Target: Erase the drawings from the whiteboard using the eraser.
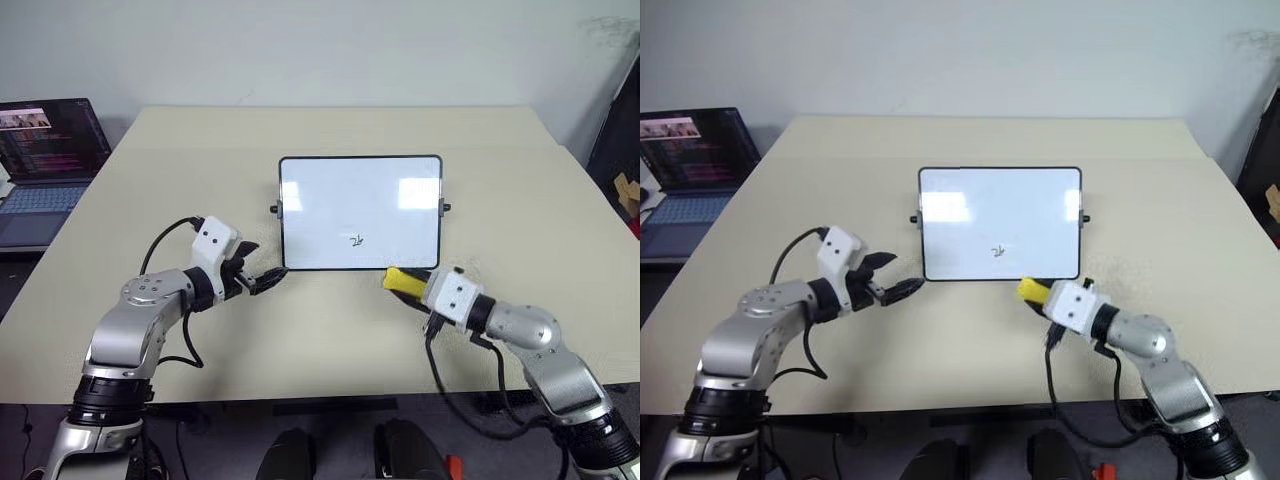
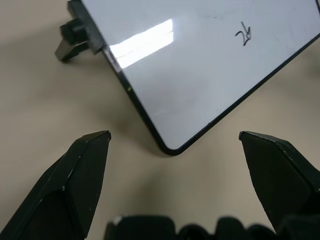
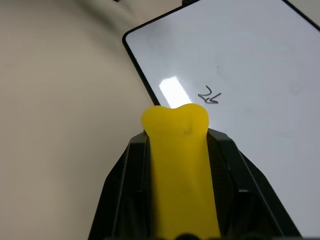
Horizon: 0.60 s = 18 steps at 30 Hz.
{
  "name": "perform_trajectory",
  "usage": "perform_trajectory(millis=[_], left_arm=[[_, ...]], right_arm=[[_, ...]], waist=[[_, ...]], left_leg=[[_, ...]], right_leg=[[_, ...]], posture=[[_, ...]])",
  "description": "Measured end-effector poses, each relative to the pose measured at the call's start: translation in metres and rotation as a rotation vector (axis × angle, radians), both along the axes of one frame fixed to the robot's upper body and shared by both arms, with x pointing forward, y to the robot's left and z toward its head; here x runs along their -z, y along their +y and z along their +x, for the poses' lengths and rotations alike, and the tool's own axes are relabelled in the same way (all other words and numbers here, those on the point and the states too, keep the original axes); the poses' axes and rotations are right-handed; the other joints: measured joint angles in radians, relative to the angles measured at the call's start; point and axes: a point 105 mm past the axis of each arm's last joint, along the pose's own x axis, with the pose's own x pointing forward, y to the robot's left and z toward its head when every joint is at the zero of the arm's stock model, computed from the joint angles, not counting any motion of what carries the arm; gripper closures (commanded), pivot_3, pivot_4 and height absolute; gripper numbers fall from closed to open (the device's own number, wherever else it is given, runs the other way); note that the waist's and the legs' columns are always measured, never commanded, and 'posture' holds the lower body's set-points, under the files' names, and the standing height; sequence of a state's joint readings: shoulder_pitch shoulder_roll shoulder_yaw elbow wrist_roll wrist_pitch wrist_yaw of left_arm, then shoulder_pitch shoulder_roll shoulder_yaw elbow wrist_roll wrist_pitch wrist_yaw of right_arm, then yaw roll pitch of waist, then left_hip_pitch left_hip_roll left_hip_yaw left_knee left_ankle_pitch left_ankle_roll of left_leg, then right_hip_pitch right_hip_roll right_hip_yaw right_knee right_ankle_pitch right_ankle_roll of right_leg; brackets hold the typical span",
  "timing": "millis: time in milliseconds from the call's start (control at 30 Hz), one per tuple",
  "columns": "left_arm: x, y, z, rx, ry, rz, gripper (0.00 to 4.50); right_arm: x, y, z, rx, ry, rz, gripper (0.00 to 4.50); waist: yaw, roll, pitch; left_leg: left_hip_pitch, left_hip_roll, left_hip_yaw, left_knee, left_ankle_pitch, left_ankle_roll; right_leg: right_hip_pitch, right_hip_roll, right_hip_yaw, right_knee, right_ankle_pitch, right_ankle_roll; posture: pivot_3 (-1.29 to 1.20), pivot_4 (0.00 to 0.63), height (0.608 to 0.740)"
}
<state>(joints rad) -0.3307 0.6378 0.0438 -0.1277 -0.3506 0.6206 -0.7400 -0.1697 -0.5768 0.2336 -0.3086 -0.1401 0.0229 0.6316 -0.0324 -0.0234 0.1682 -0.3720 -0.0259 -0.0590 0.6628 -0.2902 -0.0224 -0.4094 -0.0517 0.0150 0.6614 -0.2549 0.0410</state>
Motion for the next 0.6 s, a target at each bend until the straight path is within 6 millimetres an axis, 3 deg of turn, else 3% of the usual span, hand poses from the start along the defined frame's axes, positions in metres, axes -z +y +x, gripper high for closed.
perform_trajectory(millis=[200,400,600], left_arm=[[-0.012,-0.017,0.004,0.067,-0.034,0.001,0.0],[-0.017,-0.024,0.007,0.105,-0.042,0.008,0.0],[-0.018,-0.03,0.007,0.14,-0.046,0.02,0.0]], right_arm=[[-0.025,0.029,0.032,0.044,-0.196,0.087,3.33],[-0.047,0.059,0.074,0.065,-0.27,0.123,3.33],[-0.039,0.066,0.11,0.105,-0.252,0.087,3.33]], waist=[[-0.001,-0.001,0.001],[0.0,-0.002,0.001],[0.001,-0.002,0.001]], left_leg=[[0.005,0.0,0.001,0.0,0.0,0.0],[0.005,0.001,0.002,0.0,0.0,-0.001],[0.004,0.001,0.002,-0.001,0.001,-0.001]], right_leg=[[0.004,0.002,0.001,0.001,0.0,0.0],[0.003,0.002,0.002,0.0,0.0,-0.001],[0.003,0.001,0.002,-0.002,0.0,-0.001]], posture=[[0.0,0.15,0.74],[0.0,0.15,0.74],[0.0,0.15,0.74]])
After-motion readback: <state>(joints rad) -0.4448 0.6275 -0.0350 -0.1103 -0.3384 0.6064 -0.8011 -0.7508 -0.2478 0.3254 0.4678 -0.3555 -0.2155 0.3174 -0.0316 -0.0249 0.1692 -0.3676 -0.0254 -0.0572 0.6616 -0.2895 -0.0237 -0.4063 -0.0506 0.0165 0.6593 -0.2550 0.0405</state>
